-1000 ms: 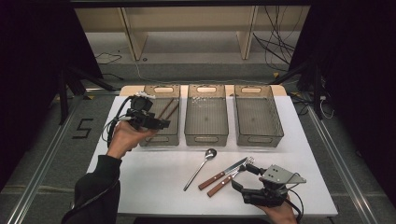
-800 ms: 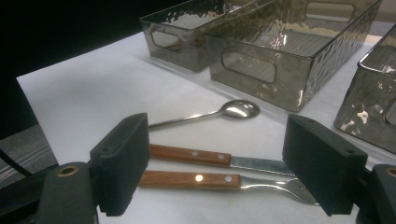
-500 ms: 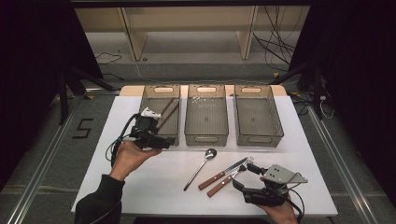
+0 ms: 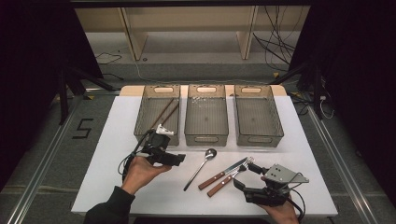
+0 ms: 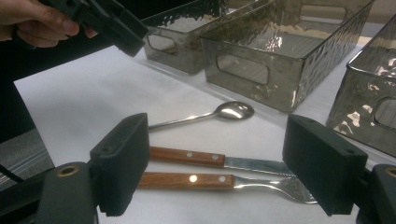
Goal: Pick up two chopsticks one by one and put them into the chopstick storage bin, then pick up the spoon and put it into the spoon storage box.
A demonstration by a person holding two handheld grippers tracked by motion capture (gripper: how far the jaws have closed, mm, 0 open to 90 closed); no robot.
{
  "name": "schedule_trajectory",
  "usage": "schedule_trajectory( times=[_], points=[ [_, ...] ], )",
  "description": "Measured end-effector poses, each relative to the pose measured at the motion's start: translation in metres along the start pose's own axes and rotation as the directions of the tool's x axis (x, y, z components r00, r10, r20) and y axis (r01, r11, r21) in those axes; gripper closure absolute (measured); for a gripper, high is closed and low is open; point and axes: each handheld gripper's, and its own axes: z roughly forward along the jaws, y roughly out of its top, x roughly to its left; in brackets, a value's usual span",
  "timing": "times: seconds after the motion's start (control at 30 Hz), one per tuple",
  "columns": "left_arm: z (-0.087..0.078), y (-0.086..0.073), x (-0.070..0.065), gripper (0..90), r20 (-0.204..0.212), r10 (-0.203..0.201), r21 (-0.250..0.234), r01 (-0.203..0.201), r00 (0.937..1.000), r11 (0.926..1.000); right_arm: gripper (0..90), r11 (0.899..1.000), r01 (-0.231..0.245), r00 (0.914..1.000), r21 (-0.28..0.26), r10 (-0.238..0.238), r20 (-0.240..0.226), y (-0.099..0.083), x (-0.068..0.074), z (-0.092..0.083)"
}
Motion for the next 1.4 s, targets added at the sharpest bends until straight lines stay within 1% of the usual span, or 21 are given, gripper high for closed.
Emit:
schedule_trajectory(
  times=[0.07, 0.13, 0.2, 0.3, 0.4, 0.5, 0.57, 0.73, 0.77, 0.83, 0.87, 0.93, 1.03, 1.1, 1.2, 1.27, 1.3, 1.33, 1.4],
  points=[
    [0.004, -0.001, -0.003, 19.5, 0.020, -0.003, 0.018, 0.002, 0.9998, 0.9998, 23.7, 1.000, -0.002, 1.0000, 0.000, 0.002, 0.000, 0.000, 0.000, 0.000],
    [0.008, -0.002, -0.007, 19.5, 0.025, -0.008, 0.027, 0.007, 0.9997, 0.9996, 23.7, 1.000, -0.006, 1.0000, -0.002, 0.006, 0.000, 0.000, -0.001, -0.001],
    [0.012, -0.002, -0.009, 19.4, 0.028, -0.003, 0.042, 0.001, 0.9996, 0.9991, 23.7, 1.000, -0.005, 1.0000, -0.001, 0.005, 0.001, 0.000, -0.001, -0.001],
    [0.017, -0.003, -0.012, 19.2, 0.030, 0.003, 0.053, -0.005, 0.9995, 0.9986, 23.7, 1.000, -0.003, 1.0000, 0.002, 0.003, 0.003, -0.001, -0.001, -0.001],
    [0.021, -0.005, -0.015, 19.3, 0.028, 0.002, 0.068, -0.004, 0.9996, 0.9977, 23.7, 1.000, -0.003, 1.0000, 0.001, 0.003, 0.004, -0.001, 0.000, 0.000],
    [0.025, -0.008, -0.017, 19.3, 0.029, 0.010, 0.087, -0.012, 0.9995, 0.9961, 23.7, 1.000, -0.002, 1.0000, 0.000, 0.002, 0.004, 0.000, 0.000, -0.001],
    [0.028, -0.008, -0.019, 19.3, 0.028, 0.007, 0.093, -0.010, 0.9996, 0.9956, 23.7, 1.000, -0.001, 1.0000, -0.001, 0.001, 0.003, 0.000, 0.001, -0.001],
    [0.036, -0.009, -0.023, 20.0, 0.038, 0.013, 0.123, -0.017, 0.9992, 0.9922, 23.7, 1.000, -0.004, 1.0000, 0.005, 0.004, 0.000, -0.001, 0.000, 0.000],
    [0.038, -0.009, -0.024, 20.9, 0.042, 0.021, 0.131, -0.027, 0.9989, 0.9910, 23.7, 1.000, -0.004, 1.0000, 0.003, 0.004, 0.001, -0.001, 0.000, 0.000],
    [0.041, -0.009, -0.027, 22.8, 0.053, 0.021, 0.141, -0.028, 0.9984, 0.9895, 23.7, 1.000, -0.006, 1.0000, 0.003, 0.006, 0.002, -0.001, -0.001, 0.000],
    [0.043, -0.008, -0.029, 23.5, 0.052, 0.021, 0.143, -0.028, 0.9984, 0.9894, 23.7, 1.000, -0.006, 1.0000, 0.003, 0.006, 0.002, -0.001, -0.001, -0.001],
    [0.046, -0.008, -0.031, 26.0, 0.052, 0.033, 0.157, -0.041, 0.9981, 0.9867, 23.7, 1.000, -0.006, 1.0000, 0.001, 0.006, 0.003, -0.001, -0.001, -0.001],
    [0.051, -0.007, -0.034, 28.6, 0.058, 0.034, 0.172, -0.044, 0.9977, 0.9841, 23.7, 1.000, -0.002, 1.0000, 0.000, 0.002, 0.002, -0.001, 0.000, -0.001],
    [0.053, -0.006, -0.036, 32.6, 0.068, 0.042, 0.174, -0.054, 0.9968, 0.9833, 23.7, 1.000, 0.003, 1.0000, 0.001, -0.003, 0.002, -0.001, 0.000, -0.001],
    [0.057, -0.006, -0.041, 38.3, 0.064, 0.067, 0.193, -0.078, 0.9957, 0.9782, 23.7, 1.000, 0.005, 1.0000, 0.003, -0.005, 0.002, 0.000, 0.001, -0.001],
    [0.060, -0.005, -0.043, 41.9, 0.078, 0.072, 0.200, -0.086, 0.9943, 0.9761, 23.7, 1.000, 0.003, 1.0000, 0.001, -0.003, 0.001, 0.000, 0.002, -0.001],
    [0.062, -0.005, -0.045, 43.8, 0.081, 0.077, 0.201, -0.092, 0.9937, 0.9752, 23.7, 1.000, 0.005, 1.0000, 0.003, -0.005, 0.000, 0.000, 0.002, 0.000],
    [0.063, -0.004, -0.046, 45.4, 0.082, 0.088, 0.210, -0.103, 0.9928, 0.9723, 23.7, 1.000, 0.004, 1.0000, 0.004, -0.004, 0.000, 0.000, 0.002, 0.000],
    [0.066, -0.004, -0.049, 48.4, 0.085, 0.091, 0.218, -0.108, 0.9921, 0.9700, 23.7, 1.000, 0.007, 1.0000, 0.004, -0.007, -0.002, 0.001, 0.003, 0.000]
  ],
)
